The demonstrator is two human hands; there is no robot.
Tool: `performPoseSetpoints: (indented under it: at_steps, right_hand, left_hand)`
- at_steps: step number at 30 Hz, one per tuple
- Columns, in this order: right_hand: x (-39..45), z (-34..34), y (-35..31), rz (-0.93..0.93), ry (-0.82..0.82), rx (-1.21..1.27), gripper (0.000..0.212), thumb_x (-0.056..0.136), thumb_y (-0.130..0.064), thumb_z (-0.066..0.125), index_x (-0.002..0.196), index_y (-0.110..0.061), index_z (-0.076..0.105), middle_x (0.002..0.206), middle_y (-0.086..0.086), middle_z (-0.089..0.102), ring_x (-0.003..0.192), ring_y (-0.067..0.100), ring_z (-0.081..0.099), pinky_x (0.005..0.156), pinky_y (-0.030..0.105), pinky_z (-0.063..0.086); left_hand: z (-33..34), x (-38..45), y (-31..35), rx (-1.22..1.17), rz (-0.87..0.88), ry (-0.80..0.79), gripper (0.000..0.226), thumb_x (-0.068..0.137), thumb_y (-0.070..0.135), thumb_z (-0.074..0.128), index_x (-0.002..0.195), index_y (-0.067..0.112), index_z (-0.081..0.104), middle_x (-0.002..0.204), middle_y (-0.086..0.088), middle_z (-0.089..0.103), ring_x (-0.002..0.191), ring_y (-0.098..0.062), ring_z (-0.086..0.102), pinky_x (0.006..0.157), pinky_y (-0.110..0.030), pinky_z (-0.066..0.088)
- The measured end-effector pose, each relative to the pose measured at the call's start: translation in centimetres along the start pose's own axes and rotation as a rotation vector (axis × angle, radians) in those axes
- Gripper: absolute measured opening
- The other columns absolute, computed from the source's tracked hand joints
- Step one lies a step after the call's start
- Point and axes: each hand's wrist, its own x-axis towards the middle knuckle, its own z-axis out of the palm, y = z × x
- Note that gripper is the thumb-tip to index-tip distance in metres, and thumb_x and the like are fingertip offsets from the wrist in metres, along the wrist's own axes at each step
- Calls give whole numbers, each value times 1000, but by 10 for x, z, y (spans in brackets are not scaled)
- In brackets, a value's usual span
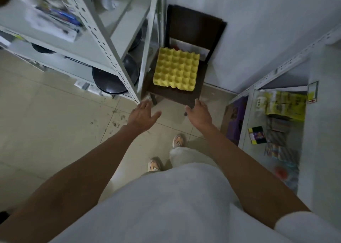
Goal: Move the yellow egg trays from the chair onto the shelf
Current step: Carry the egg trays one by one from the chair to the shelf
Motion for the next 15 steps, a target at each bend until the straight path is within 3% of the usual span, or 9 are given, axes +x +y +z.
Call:
performPoseSetpoints:
  at_steps: [7, 11, 15]
  right_hand:
    - [13, 5, -10, 32, 119, 100, 71, 105, -39, 43, 163, -4, 22, 169, 11, 23, 156, 28, 23, 120, 44, 31]
    - [54, -4, -7, 87, 96, 166, 69, 106, -42, 42, 163, -6, 24, 168, 11, 25, 155, 27, 25, 122, 43, 29]
    - [130, -26, -3, 98, 29, 139, 52, 106, -31, 44, 149, -3, 43, 153, 20, 44, 141, 38, 42, 115, 47, 39]
  left_hand:
    - [-5, 48, 7, -34, 26, -38, 74, 101, 58, 46, 155, 9, 35, 163, -12, 36, 151, -32, 33, 116, -50, 35]
    - [-10, 103, 23, -66, 9, -98, 74, 101, 56, 47, 156, 9, 35, 166, -12, 32, 152, -31, 31, 119, -49, 32]
    - [-29, 178, 33, -84, -31, -103, 71, 101, 52, 50, 154, 8, 36, 159, -17, 40, 146, -36, 38, 114, -50, 36]
